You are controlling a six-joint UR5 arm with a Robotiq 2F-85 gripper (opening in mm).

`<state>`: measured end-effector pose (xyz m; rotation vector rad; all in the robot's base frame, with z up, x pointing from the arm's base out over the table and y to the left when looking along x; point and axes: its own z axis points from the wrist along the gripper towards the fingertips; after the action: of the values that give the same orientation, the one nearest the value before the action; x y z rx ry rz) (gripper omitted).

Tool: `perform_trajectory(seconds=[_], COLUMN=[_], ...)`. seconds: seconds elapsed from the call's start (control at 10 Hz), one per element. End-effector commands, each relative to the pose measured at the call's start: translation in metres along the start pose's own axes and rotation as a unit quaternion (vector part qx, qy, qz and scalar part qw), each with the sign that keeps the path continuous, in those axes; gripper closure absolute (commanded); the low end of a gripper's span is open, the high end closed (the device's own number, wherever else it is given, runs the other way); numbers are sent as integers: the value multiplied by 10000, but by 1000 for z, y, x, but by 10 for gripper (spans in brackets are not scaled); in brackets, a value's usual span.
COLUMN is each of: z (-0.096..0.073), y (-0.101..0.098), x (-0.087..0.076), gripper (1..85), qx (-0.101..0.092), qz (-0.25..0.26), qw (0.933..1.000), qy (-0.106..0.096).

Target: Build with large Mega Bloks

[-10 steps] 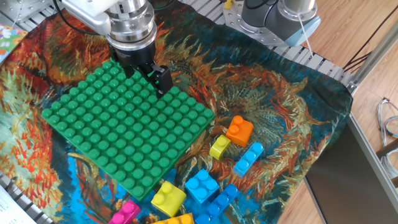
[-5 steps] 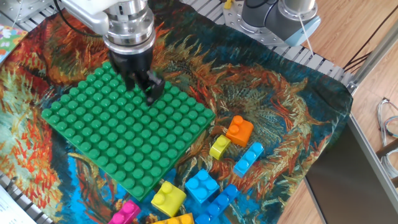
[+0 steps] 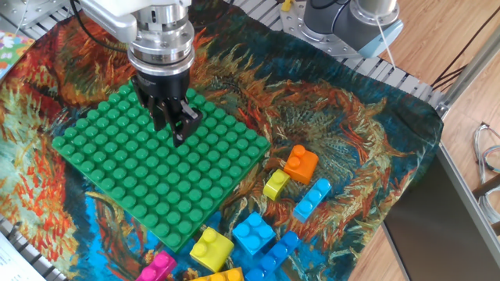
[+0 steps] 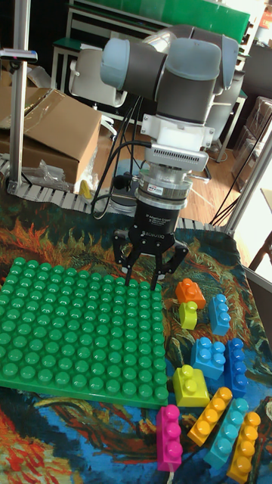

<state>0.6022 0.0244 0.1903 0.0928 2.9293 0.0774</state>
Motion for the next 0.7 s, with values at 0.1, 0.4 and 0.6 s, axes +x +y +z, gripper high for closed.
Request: perform_trajectory(seconds=[0.1,0.4,0.6], z=[-2,-4,-7], y=[5,7,9], x=[0,4,8], gripper=[397,413,407], qx=[-130,-172,-224], qz=[14,-145,-189], qw=[9999,9997,9995], qy=[12,83,130])
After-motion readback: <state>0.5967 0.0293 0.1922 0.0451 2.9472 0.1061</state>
